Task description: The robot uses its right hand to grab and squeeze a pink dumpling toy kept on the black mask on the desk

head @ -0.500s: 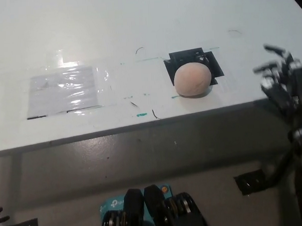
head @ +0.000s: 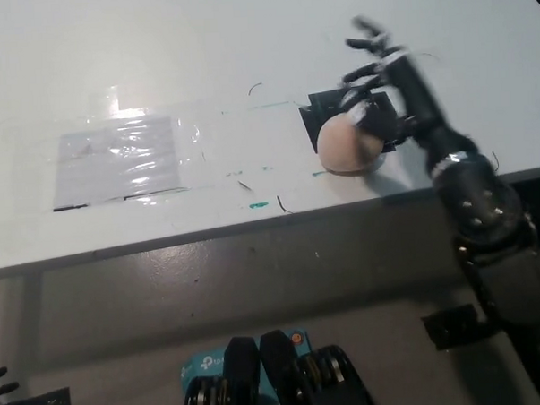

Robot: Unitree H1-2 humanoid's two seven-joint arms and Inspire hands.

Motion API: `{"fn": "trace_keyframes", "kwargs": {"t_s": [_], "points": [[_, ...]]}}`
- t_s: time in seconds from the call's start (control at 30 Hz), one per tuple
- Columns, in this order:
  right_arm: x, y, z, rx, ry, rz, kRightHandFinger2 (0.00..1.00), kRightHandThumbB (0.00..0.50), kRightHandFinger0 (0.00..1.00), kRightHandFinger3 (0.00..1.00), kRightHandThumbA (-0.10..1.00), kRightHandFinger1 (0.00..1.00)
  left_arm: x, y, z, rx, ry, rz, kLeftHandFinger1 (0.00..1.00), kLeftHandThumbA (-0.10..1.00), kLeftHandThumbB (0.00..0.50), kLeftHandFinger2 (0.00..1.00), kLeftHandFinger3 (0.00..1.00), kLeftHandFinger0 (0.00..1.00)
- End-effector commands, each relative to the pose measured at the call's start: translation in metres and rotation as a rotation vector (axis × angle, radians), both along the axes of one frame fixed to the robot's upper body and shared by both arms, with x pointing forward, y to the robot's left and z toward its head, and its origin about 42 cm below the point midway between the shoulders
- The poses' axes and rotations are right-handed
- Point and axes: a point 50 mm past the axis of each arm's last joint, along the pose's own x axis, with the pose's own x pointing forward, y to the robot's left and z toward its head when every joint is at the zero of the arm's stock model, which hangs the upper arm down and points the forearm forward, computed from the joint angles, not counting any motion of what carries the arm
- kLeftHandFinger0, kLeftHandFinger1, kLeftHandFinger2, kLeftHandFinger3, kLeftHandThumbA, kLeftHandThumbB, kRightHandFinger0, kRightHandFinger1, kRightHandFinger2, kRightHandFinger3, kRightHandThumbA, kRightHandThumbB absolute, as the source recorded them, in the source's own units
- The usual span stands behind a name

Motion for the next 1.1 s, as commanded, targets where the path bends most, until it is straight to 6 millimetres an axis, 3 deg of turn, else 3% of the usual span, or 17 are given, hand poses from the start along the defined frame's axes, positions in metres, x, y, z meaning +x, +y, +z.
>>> {"fn": "trace_keyframes", "kwargs": {"t_s": [0.0,0.03,0.07,0.17,0.4,0.53,0.63,0.73,0.77,0.83,0.87,0.9,0.93,0.97,1.0,1.03,1.07], "points": [[0.02,0.013,0.025,-0.238,0.002,-0.048,1.0,0.5,1.0,1.0,0.63,1.0,0.005,0.002,0.011,-0.008,-0.025,-0.003,0.72,1.0,0.067,0.82,0.87,0.69],[0.022,0.016,0.022,-0.251,-0.004,-0.062,1.0,0.5,1.0,1.0,0.64,1.0,0.005,0.003,0.01,-0.009,-0.027,-0.007,0.72,1.0,0.074,0.82,0.87,0.69],[0.027,0.021,0.017,-0.281,-0.002,-0.089,1.0,0.5,1.0,1.0,0.73,1.0,0.006,0.003,0.009,-0.003,-0.026,-0.01,0.71,1.0,0.082,0.79,0.83,0.67],[0.037,0.027,0.007,-0.315,0.016,-0.119,1.0,0.5,1.0,1.0,0.78,1.0,0.006,0.003,0.01,0.003,-0.029,-0.019,0.7,1.0,0.076,0.78,0.82,0.66],[0.059,0.021,-0.031,-0.404,0.024,-0.209,1.0,0.5,1.0,1.0,0.75,1.0,0.01,0.002,0.015,0.008,-0.041,-0.018,0.72,1.0,0.075,0.8,0.82,0.65],[0.064,0.015,-0.037,-0.422,0.012,-0.223,1.0,0.5,1.0,1.0,0.73,1.0,0.014,0.007,0.018,0.018,-0.054,-0.01,0.71,1.0,0.092,0.79,0.82,0.67],[0.066,0.008,-0.045,-0.42,0.041,-0.228,1.0,0.5,1.0,1.0,0.7,1.0,0.019,0.008,0.023,0.021,-0.058,-0.017,0.71,1.0,0.098,0.78,0.83,0.68],[0.055,0.012,-0.072,-0.372,0.164,-0.149,1.0,0.5,1.0,1.0,0.62,1.0,0.021,0.007,0.025,0.024,-0.069,-0.005,0.67,1.0,0.098,0.75,0.81,0.66],[0.055,0.011,-0.072,-0.371,0.164,-0.149,1.0,0.5,1.0,1.0,0.61,1.0,0.021,0.007,0.026,0.025,-0.069,-0.006,0.67,1.0,0.098,0.75,0.81,0.66],[0.048,0.018,-0.091,-0.342,0.247,-0.066,1.0,0.333,1.0,1.0,0.4,1.0,0.021,0.007,0.028,0.013,-0.073,-0.011,0.69,1.0,0.091,0.76,0.81,0.7],[0.044,0.021,-0.098,-0.353,0.204,-0.017,1.0,0.188,0.91,1.0,0.31,1.0,0.021,0.007,0.028,0.015,-0.074,-0.007,0.69,1.0,0.096,0.77,0.82,0.7],[0.043,0.021,-0.099,-0.354,0.19,-0.007,1.0,0.137,0.76,1.0,0.28,0.88,0.022,0.006,0.028,0.015,-0.075,-0.007,0.69,1.0,0.096,0.77,0.82,0.7],[0.041,0.022,-0.103,-0.325,0.182,-0.005,0.9,0.027,0.51,1.0,0.22,0.61,0.022,0.007,0.029,0.016,-0.074,-0.009,0.68,1.0,0.091,0.77,0.83,0.7],[0.038,0.025,-0.106,-0.281,0.14,0.003,0.55,0.001,0.14,1.0,0.07,0.23,0.022,0.007,0.029,0.018,-0.076,-0.007,0.67,1.0,0.09,0.76,0.82,0.69],[0.036,0.029,-0.105,-0.261,0.095,0.01,0.15,0.0,0.01,1.0,-0.09,0.02,0.022,0.007,0.029,0.021,-0.079,-0.01,0.66,1.0,0.098,0.76,0.82,0.69],[0.034,0.037,-0.101,-0.237,0.023,0.012,0.16,0.0,0.0,0.95,-0.1,0.0,0.021,0.009,0.028,0.025,-0.077,-0.013,0.68,1.0,0.104,0.77,0.84,0.69],[0.034,0.038,-0.101,-0.234,0.019,0.012,0.3,0.0,0.0,0.86,-0.1,0.03,0.021,0.009,0.028,0.024,-0.076,-0.013,0.69,1.0,0.104,0.77,0.84,0.69]]}}
